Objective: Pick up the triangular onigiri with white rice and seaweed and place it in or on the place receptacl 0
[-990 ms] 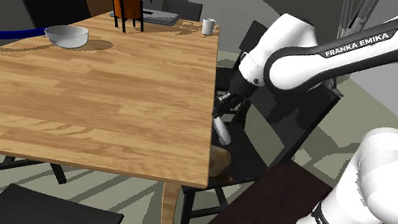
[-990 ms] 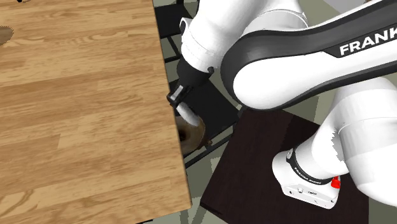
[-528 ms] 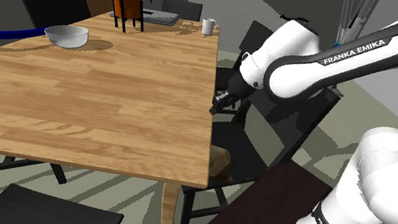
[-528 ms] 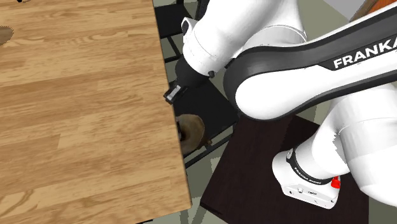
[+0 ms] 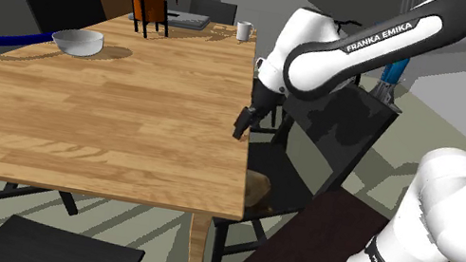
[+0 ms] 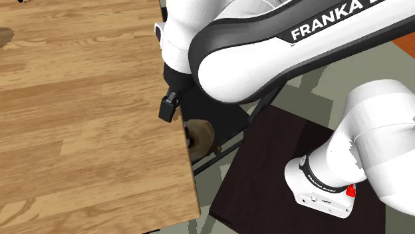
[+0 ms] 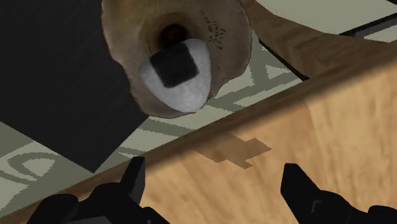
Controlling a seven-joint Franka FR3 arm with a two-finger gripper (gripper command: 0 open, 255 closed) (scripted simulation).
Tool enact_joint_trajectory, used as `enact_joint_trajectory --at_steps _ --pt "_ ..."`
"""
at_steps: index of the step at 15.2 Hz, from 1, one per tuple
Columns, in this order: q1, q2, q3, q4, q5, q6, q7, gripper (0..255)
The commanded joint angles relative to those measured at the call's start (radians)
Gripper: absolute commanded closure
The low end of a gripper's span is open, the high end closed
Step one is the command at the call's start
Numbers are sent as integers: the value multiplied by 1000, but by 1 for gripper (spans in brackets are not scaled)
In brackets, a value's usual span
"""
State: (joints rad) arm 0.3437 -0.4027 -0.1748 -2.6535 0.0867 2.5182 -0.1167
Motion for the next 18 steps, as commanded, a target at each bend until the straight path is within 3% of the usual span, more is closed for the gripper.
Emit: enact_joint_trajectory --at_steps 1,3,4,5,12,13,18 --pt "30 253 10 75 -41 128 -50 0" --pt "50 362 7 154 -87 77 -88 0" --pt "24 65 0 100 -94 -162 -58 0" --pt "24 65 -1 100 -94 -162 -58 0" --pt "76 358 -14 176 -135 -24 -180 0" --pt "62 118 -7 172 -144 -249 -147 0" --pt "77 261 -11 182 -156 -138 -185 0"
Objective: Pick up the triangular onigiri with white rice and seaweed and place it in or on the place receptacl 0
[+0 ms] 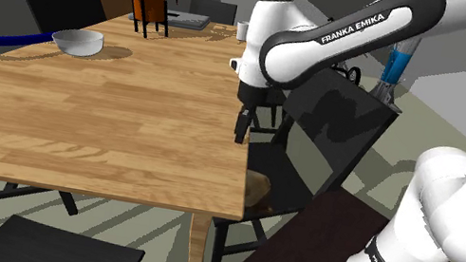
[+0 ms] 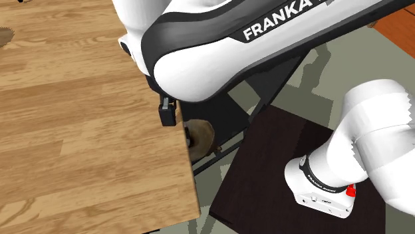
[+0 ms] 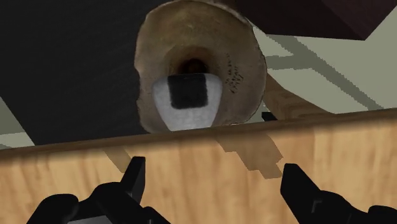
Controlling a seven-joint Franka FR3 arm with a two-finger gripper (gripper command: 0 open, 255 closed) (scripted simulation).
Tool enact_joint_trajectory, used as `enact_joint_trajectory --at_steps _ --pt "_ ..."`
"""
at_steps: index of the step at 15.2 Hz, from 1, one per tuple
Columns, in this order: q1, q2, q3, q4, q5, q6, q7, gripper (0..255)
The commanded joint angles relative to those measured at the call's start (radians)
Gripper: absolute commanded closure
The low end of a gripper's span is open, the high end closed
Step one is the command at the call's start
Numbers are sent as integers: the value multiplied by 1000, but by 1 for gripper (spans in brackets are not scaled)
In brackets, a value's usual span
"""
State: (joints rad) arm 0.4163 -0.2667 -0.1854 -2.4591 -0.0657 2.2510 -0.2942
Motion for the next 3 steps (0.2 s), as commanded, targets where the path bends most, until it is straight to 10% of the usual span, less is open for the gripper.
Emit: enact_joint_trajectory --at_steps 1,3 --pt "9 163 -3 -8 -6 156 -17 0" --pt "21 239 -9 6 -12 207 -34 0"
